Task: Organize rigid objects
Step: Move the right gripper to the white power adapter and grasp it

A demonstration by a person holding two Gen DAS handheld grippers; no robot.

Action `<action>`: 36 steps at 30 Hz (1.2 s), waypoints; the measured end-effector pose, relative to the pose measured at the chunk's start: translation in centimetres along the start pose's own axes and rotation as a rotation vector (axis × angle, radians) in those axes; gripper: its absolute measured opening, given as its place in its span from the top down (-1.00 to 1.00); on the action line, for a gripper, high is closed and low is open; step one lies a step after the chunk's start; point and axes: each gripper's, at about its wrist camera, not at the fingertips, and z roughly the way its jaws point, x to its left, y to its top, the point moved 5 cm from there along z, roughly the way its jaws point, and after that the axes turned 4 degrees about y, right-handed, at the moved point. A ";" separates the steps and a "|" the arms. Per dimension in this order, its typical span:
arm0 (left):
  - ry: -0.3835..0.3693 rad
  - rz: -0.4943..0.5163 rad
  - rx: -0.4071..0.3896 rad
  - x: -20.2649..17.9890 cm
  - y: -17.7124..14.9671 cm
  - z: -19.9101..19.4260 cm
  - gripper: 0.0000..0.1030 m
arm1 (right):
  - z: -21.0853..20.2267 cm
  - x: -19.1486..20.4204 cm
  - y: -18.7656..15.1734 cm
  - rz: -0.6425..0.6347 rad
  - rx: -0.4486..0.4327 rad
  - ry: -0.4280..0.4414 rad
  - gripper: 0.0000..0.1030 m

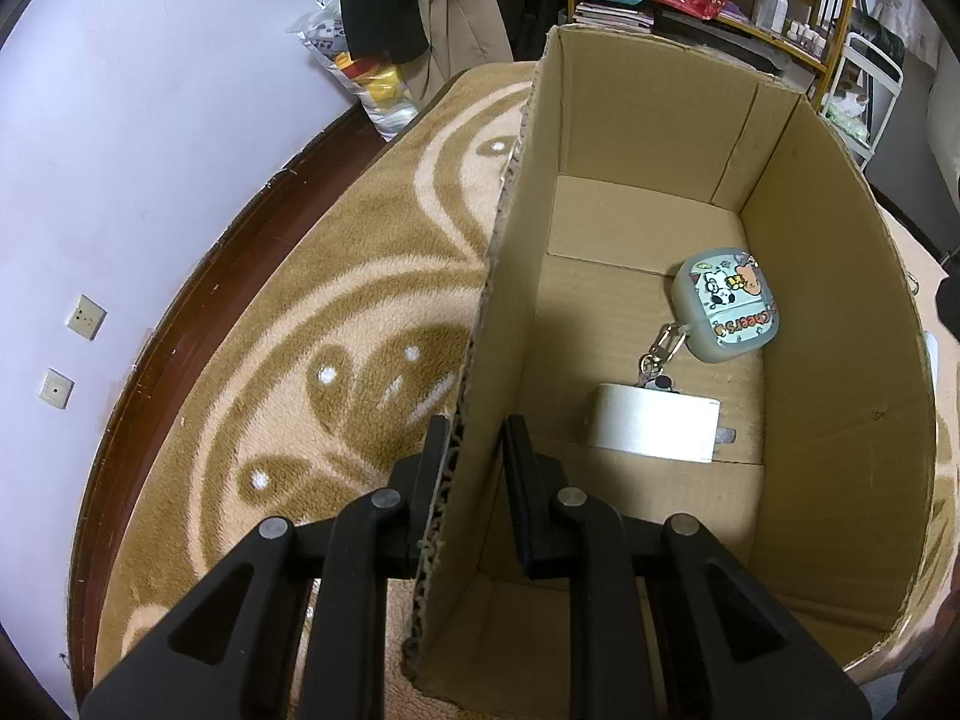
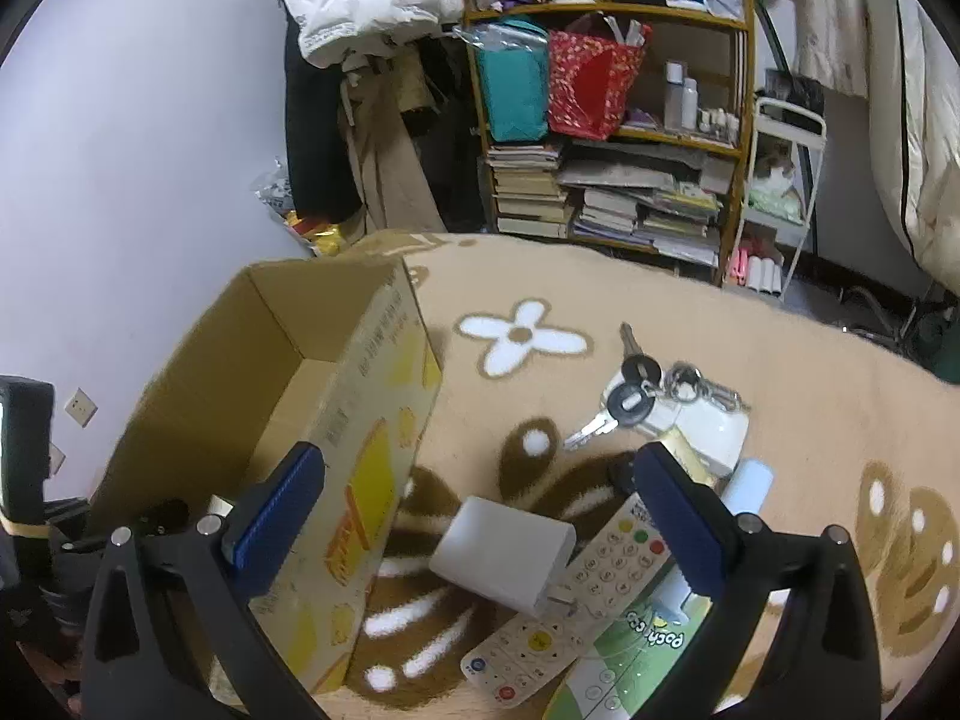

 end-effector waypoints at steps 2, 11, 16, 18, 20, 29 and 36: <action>0.006 0.003 -0.001 -0.1 0.0 0.0 0.65 | 0.3 -0.3 -0.5 0.002 0.000 -0.005 -1.00; 0.003 0.000 -0.001 0.0 0.0 0.0 0.65 | 2.3 -1.9 -2.3 0.014 0.051 0.002 -0.74; 0.005 0.001 -0.001 -0.2 0.0 0.0 0.65 | 3.4 -1.9 -3.6 0.012 0.087 0.021 -0.59; 0.006 0.001 -0.001 -0.3 0.0 0.0 0.64 | 3.9 -1.8 -4.0 0.008 0.098 0.025 -0.59; 0.005 0.000 -0.001 -0.3 0.0 0.0 0.64 | 4.3 -1.7 -4.3 0.001 0.112 0.026 -0.59; 0.007 0.002 -0.001 -0.4 -0.1 -0.1 0.64 | 5.7 -1.1 -5.7 -0.025 0.150 0.010 -0.59; 0.014 0.007 -0.001 -0.4 -0.1 0.0 0.64 | 6.4 -1.5 -5.9 0.007 0.149 0.010 -0.59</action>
